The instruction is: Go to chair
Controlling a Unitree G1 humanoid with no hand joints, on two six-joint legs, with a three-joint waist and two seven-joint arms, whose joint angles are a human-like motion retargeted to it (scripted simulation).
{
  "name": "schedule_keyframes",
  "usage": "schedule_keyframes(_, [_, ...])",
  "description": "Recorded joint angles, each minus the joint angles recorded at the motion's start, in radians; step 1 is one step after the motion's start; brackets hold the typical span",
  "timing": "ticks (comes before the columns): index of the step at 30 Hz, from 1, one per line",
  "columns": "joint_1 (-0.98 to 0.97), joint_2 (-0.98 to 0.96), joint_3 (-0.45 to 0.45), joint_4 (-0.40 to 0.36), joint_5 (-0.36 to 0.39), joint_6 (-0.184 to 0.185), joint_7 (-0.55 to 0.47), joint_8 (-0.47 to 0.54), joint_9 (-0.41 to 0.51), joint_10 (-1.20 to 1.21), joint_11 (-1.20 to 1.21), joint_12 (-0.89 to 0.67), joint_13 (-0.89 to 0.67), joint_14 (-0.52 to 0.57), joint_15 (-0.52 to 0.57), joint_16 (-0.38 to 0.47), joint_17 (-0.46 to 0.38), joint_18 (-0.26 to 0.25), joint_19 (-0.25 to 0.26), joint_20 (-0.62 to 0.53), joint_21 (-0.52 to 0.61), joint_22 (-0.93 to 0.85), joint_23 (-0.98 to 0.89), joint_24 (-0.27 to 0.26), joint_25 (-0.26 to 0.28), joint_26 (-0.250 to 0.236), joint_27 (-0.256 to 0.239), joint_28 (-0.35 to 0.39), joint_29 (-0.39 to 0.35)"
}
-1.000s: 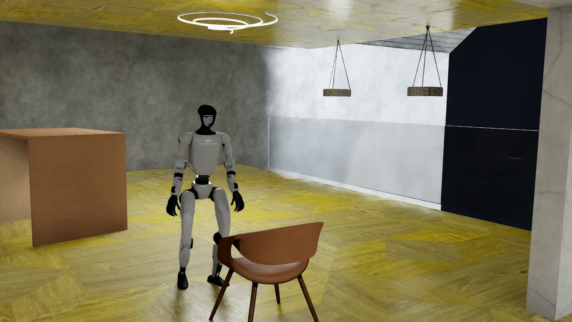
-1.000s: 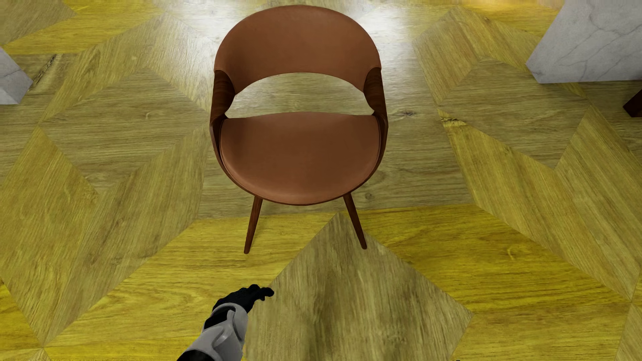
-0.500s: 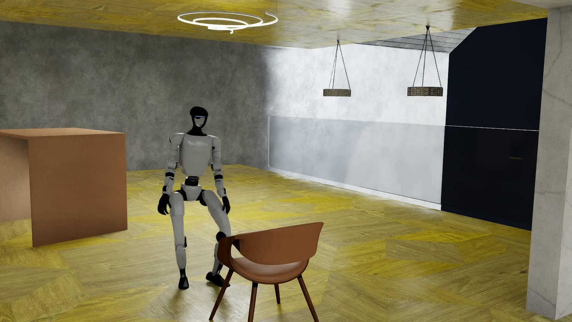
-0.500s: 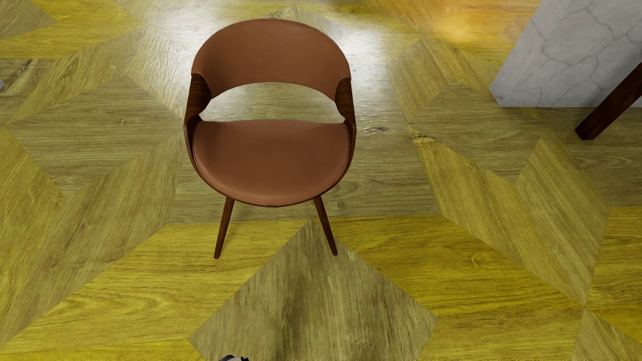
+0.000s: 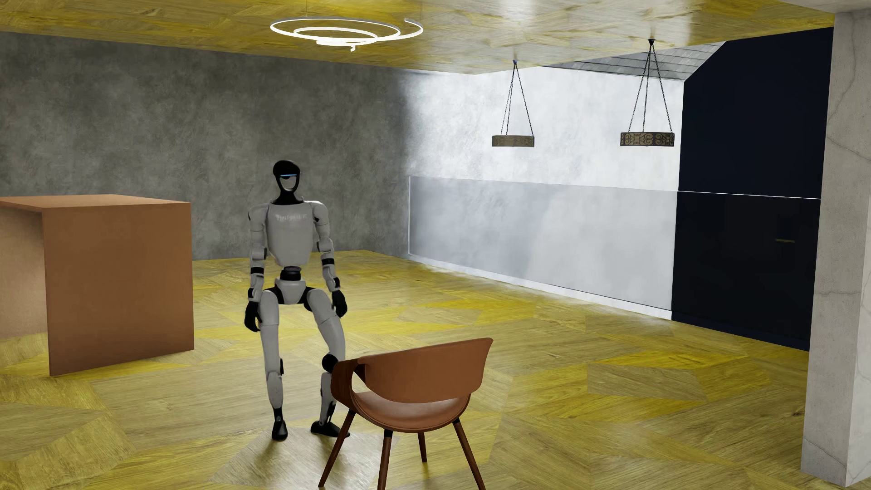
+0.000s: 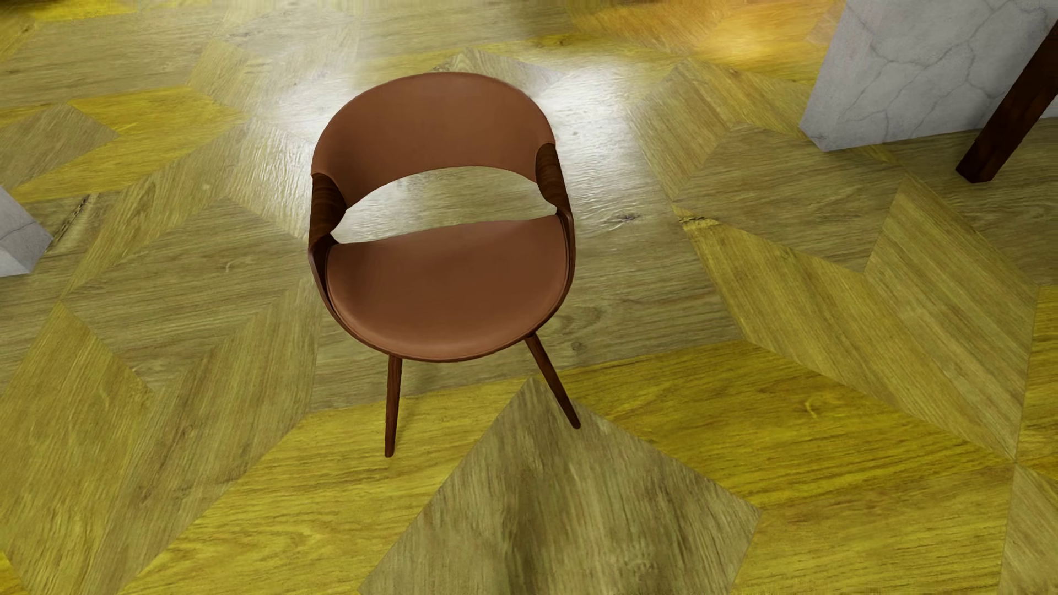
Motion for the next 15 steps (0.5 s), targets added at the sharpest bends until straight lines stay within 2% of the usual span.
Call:
schedule_keyframes(3, [0.024, 0.016, -0.019, -0.026, -0.010, 0.010, 0.012, -0.002, -0.006, -0.045, -0.022, -0.113, -0.040, 0.012, -0.026, 0.051, 0.017, -0.005, -0.014, -0.077, 0.020, -0.042, -0.067, 0.071, 0.009, -0.021, -0.021, -0.014, -0.008])
schedule_keyframes(7, [0.006, 0.012, -0.035, -0.040, -0.021, 0.014, -0.010, -0.026, -0.008, -0.040, -0.021, -0.220, -0.040, 0.016, -0.054, 0.082, 0.021, -0.023, -0.047, -0.052, 0.041, -0.138, -0.126, 0.039, 0.027, -0.040, -0.070, 0.057, -0.035])
schedule_keyframes(11, [-0.016, 0.014, -0.042, -0.051, -0.028, 0.010, -0.045, -0.047, -0.006, -0.027, -0.021, -0.260, -0.037, 0.045, -0.060, 0.059, 0.009, -0.023, -0.063, -0.028, 0.025, -0.175, -0.110, -0.006, 0.034, -0.049, -0.034, 0.094, -0.040])
schedule_keyframes(15, [-0.013, 0.018, -0.041, -0.075, -0.034, -0.002, -0.055, -0.063, -0.013, -0.063, -0.039, -0.247, -0.014, 0.062, -0.056, 0.028, -0.013, -0.006, -0.066, -0.051, 0.008, -0.106, -0.061, -0.028, 0.018, -0.041, -0.005, 0.068, -0.022])
